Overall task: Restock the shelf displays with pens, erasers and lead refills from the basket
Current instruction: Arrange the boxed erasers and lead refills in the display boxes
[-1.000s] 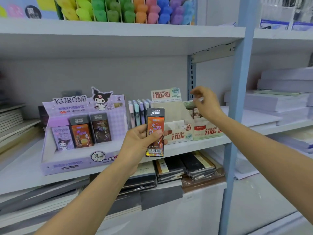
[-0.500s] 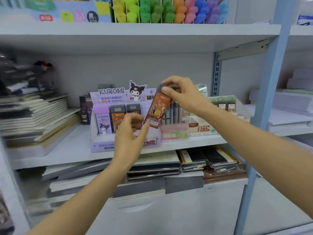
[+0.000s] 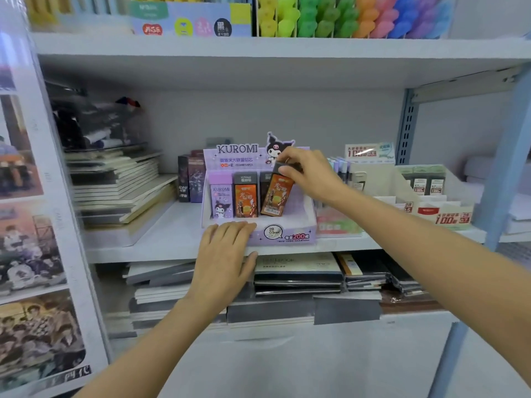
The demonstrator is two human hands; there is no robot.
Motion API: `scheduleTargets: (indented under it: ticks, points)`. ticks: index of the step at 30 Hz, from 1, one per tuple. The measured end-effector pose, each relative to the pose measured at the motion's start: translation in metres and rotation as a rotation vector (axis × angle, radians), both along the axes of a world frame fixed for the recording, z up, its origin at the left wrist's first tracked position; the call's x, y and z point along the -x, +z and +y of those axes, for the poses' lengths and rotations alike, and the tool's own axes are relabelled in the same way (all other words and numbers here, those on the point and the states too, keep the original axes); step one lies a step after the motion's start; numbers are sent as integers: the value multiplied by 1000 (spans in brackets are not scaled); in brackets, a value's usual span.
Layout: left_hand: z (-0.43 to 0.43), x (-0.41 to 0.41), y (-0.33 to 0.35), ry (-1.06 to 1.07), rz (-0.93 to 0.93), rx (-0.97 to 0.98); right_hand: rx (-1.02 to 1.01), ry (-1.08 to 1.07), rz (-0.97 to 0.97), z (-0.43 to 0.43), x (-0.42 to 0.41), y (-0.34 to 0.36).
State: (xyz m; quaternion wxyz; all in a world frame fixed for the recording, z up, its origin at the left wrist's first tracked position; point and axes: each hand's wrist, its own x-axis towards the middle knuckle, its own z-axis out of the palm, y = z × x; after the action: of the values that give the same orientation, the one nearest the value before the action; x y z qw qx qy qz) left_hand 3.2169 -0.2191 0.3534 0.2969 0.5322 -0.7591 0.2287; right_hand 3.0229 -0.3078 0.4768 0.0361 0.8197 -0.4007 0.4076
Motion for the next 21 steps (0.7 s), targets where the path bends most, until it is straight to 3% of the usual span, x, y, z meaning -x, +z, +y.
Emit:
scheduleTargets:
  ticks: [5, 10, 16, 21]
  points:
    - [-2, 0, 0, 3, 3, 29, -38, 29, 119, -3, -2, 7]
    - [-2, 1, 0, 6, 10, 36, -63, 13, 102, -6, -20, -1]
    - [-3, 1, -1, 8, 7, 36, 134, -128, 172, -9, -20, -16]
    - [0, 0, -2, -35, 47, 39, 133, -178, 271, 5, -22, -19]
